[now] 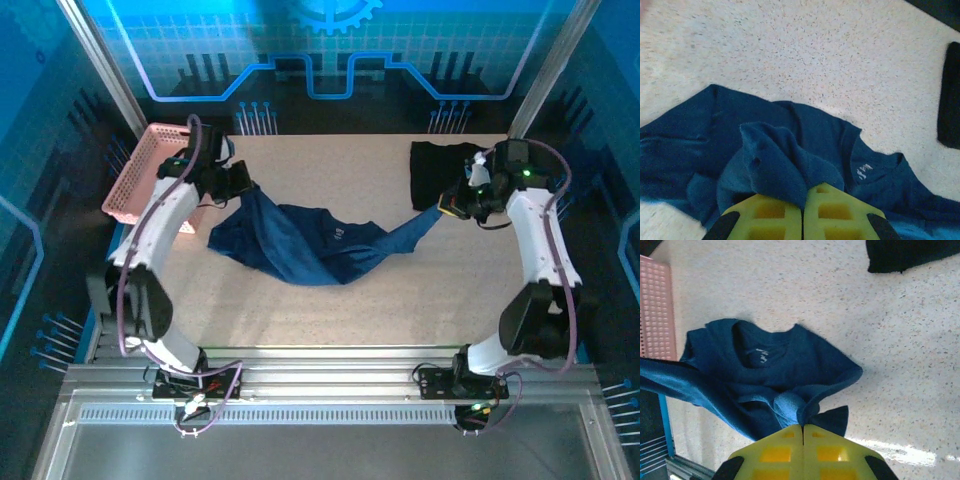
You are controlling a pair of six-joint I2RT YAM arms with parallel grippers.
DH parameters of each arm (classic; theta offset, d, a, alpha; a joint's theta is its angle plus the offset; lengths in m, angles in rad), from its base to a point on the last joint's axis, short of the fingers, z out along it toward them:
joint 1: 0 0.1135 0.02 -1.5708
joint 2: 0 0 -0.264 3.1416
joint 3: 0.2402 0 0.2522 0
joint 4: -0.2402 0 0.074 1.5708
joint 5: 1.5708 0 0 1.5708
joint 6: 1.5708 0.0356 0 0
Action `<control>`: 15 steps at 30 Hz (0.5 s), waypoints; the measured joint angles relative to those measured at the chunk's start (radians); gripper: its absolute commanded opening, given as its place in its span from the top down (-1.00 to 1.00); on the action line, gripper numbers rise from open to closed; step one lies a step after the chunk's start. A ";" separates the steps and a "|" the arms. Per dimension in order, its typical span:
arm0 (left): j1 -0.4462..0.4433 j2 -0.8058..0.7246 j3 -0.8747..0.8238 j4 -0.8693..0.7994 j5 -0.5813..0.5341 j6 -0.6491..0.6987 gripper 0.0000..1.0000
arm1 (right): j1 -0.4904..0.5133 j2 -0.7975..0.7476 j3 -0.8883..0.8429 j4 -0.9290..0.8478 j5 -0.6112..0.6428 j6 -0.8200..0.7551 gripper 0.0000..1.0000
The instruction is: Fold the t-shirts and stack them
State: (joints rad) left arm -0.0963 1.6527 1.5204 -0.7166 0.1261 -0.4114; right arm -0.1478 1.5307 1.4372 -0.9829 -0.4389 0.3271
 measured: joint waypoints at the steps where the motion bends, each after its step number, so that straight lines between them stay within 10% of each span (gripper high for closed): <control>1: 0.000 0.024 0.003 0.010 0.006 0.000 1.00 | -0.001 0.021 0.001 0.003 0.007 -0.006 1.00; 15: 0.064 -0.039 0.220 -0.002 0.055 0.077 1.00 | -0.091 0.047 0.095 0.151 -0.093 0.065 1.00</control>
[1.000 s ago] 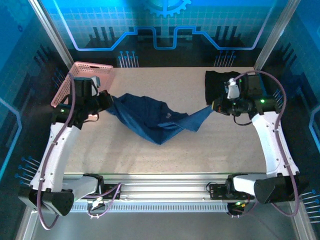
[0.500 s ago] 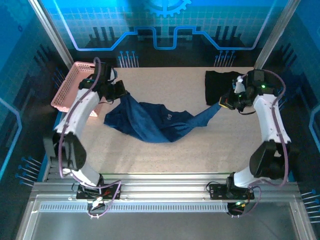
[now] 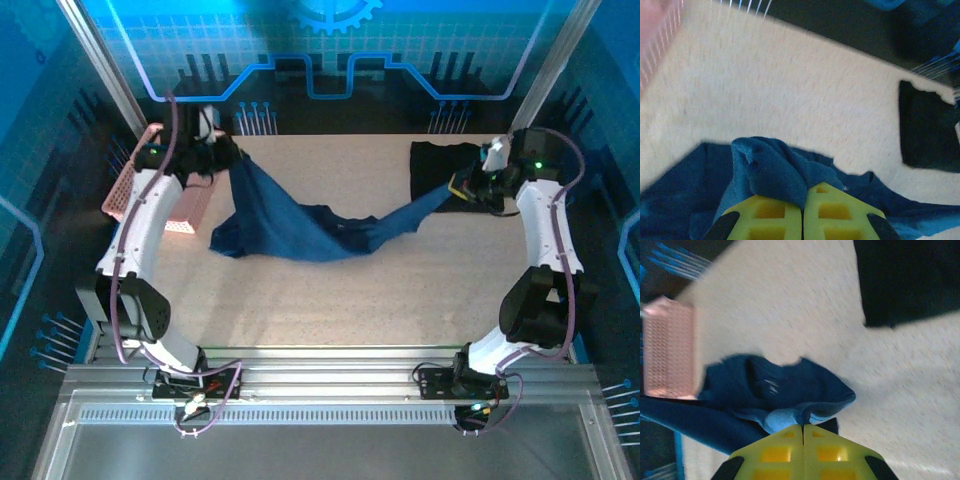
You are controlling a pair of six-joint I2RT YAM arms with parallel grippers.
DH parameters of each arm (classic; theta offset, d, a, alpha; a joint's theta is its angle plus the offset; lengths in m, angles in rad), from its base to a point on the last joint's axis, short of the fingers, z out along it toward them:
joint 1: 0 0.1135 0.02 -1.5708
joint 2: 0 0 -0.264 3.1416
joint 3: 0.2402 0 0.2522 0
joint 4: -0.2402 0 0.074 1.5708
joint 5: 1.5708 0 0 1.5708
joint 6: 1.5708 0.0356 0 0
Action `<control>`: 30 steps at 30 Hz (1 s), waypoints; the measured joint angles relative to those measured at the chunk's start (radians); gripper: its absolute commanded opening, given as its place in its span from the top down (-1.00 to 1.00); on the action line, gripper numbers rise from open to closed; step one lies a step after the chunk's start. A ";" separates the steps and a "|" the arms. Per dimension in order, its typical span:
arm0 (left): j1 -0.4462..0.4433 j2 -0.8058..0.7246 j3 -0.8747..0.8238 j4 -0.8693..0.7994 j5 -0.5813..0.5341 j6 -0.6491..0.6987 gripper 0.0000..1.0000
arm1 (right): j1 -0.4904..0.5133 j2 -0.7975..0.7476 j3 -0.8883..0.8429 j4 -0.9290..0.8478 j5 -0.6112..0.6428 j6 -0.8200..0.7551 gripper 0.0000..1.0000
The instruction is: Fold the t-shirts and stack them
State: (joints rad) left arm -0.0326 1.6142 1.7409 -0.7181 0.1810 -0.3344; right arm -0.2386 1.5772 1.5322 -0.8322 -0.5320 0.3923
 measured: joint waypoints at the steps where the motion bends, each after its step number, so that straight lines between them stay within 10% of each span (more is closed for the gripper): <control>1: 0.005 0.017 0.071 0.002 0.002 0.011 1.00 | -0.010 0.002 0.029 0.045 -0.021 0.037 1.00; 8: 0.026 0.136 0.485 0.043 0.041 0.060 1.00 | -0.047 0.082 0.330 0.295 -0.093 0.266 1.00; 13: 0.061 0.110 0.476 0.116 0.076 0.100 1.00 | -0.094 0.088 0.417 0.335 -0.108 0.343 1.00; 24: 0.113 -0.425 -0.515 0.409 0.145 0.002 0.91 | -0.302 -0.155 -0.276 0.403 -0.126 0.469 1.00; 27: 0.101 -0.533 -0.776 0.434 0.137 -0.097 0.62 | -0.298 -0.199 -0.472 0.389 -0.130 0.459 1.00; 30: 0.089 -0.582 -1.003 0.432 0.108 -0.219 -0.15 | -0.304 -0.209 -0.628 0.377 -0.126 0.440 0.96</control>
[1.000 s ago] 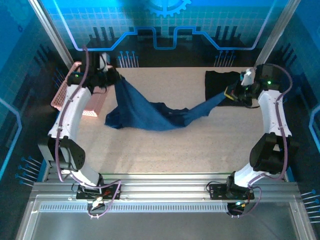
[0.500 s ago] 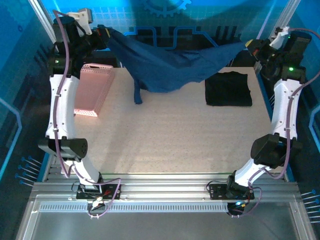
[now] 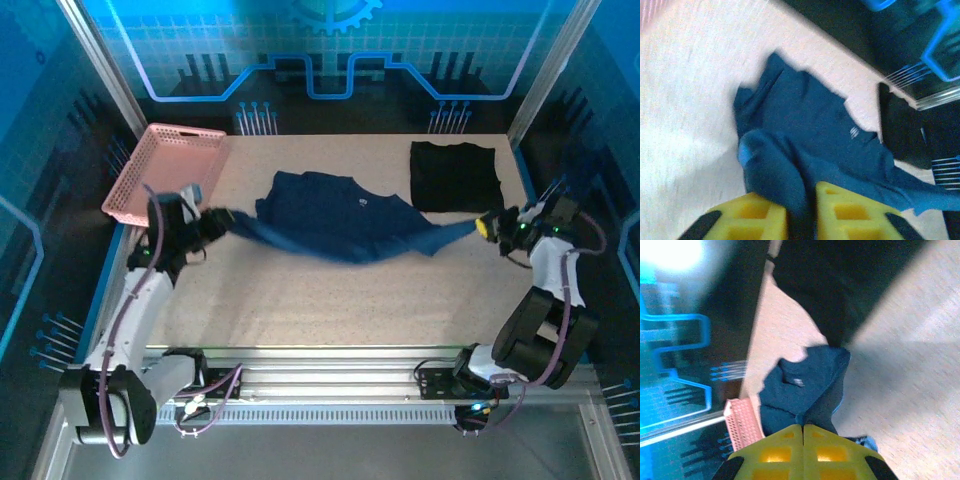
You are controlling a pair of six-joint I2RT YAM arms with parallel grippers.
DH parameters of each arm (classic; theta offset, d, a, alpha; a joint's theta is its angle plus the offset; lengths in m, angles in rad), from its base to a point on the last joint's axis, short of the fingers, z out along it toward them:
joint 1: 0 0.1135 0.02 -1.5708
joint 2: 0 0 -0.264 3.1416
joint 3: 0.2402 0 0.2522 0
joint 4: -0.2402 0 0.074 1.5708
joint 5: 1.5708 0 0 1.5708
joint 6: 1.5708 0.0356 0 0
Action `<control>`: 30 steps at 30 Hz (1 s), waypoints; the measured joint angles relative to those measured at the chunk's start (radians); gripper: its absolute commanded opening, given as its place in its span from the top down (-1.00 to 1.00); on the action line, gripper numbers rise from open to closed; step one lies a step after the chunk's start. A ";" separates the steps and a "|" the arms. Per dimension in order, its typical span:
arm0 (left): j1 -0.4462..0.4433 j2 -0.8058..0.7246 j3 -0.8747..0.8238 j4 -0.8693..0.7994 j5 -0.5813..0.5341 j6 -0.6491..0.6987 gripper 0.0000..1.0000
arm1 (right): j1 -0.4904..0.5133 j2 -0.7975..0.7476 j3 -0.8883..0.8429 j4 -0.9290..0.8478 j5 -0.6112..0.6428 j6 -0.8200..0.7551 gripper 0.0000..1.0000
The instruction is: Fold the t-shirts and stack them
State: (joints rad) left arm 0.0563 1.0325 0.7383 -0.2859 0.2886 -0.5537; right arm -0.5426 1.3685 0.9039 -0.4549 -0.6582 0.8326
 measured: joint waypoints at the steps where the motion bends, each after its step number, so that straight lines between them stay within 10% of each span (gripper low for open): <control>1: -0.001 -0.010 -0.065 -0.010 -0.013 -0.045 -0.20 | -0.002 0.003 -0.047 0.000 0.001 -0.003 0.95; 5: -0.001 -0.046 -0.175 -0.127 -0.087 -0.172 -0.64 | -0.005 0.032 -0.142 -0.015 0.003 -0.033 0.87; 11: -0.001 -0.063 -0.084 -0.255 -0.227 -0.224 -0.76 | -0.005 0.031 -0.140 -0.039 0.023 -0.103 0.87; 21: -0.034 0.234 0.193 -0.228 -0.132 -0.108 -0.73 | -0.005 0.012 -0.092 -0.120 0.094 -0.199 0.87; 30: -0.227 0.784 0.809 -0.291 -0.094 0.171 -0.41 | 0.023 0.022 -0.074 -0.163 0.137 -0.253 0.88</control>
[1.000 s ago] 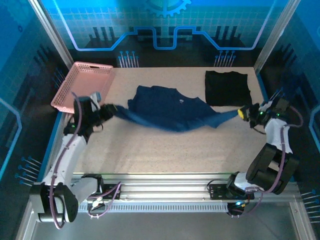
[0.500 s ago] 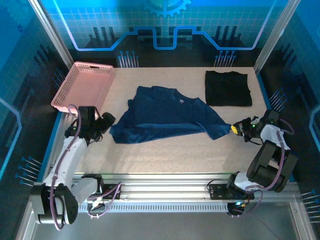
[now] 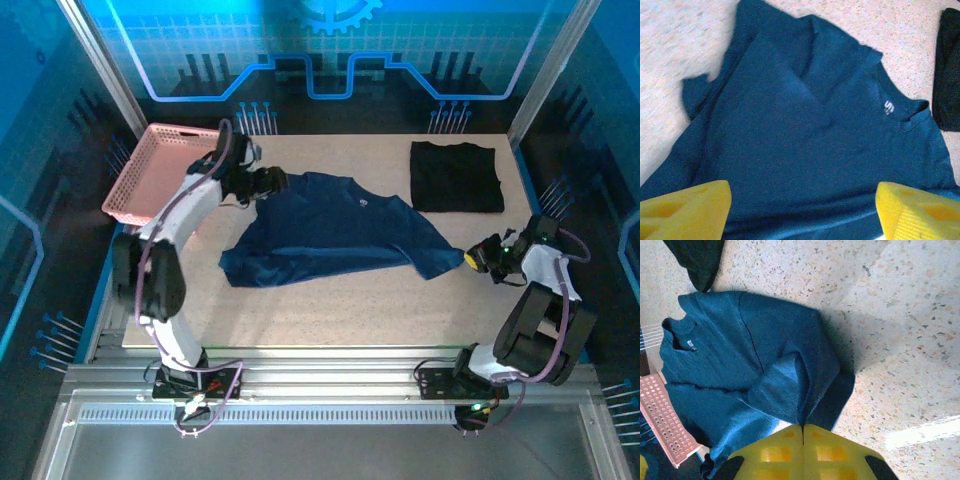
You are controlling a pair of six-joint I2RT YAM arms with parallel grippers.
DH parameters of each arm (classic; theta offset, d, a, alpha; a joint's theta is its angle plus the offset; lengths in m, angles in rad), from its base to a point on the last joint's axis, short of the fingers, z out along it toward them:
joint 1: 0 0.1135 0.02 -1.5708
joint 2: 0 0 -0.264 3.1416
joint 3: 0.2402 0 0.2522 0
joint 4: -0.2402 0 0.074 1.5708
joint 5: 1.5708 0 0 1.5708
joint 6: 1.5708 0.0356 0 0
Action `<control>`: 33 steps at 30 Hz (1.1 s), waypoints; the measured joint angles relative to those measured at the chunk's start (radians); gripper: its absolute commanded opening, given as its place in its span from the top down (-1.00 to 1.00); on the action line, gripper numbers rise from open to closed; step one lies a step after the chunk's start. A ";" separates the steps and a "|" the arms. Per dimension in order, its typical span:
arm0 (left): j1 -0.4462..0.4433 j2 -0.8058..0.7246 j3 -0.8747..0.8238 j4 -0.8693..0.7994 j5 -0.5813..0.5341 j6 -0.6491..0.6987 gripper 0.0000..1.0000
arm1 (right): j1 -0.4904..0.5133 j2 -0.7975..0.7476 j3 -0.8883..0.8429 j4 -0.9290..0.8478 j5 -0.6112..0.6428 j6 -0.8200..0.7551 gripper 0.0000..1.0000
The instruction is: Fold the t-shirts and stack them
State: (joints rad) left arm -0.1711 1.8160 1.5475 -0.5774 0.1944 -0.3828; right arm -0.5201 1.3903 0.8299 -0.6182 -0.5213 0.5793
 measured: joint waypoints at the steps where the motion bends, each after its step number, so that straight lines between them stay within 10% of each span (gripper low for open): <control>1: -0.005 0.058 0.064 -0.014 -0.008 0.017 -0.36 | 0.005 0.004 0.008 -0.003 0.002 -0.006 0.88; 11: -0.014 0.435 0.422 -0.115 -0.154 0.109 -0.15 | 0.061 0.032 0.048 -0.019 0.017 -0.031 0.88; 25: -0.016 0.572 0.496 -0.121 -0.199 0.132 0.12 | 0.101 0.056 0.058 -0.021 0.022 -0.035 0.89; 33: -0.026 0.610 0.526 -0.113 -0.198 0.153 0.88 | 0.103 0.056 0.058 -0.021 0.025 -0.035 0.89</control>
State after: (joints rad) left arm -0.1970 2.4264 2.0739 -0.6907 -0.0036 -0.2298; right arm -0.4171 1.4460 0.8875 -0.6392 -0.4965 0.5446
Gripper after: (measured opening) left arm 0.127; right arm 0.064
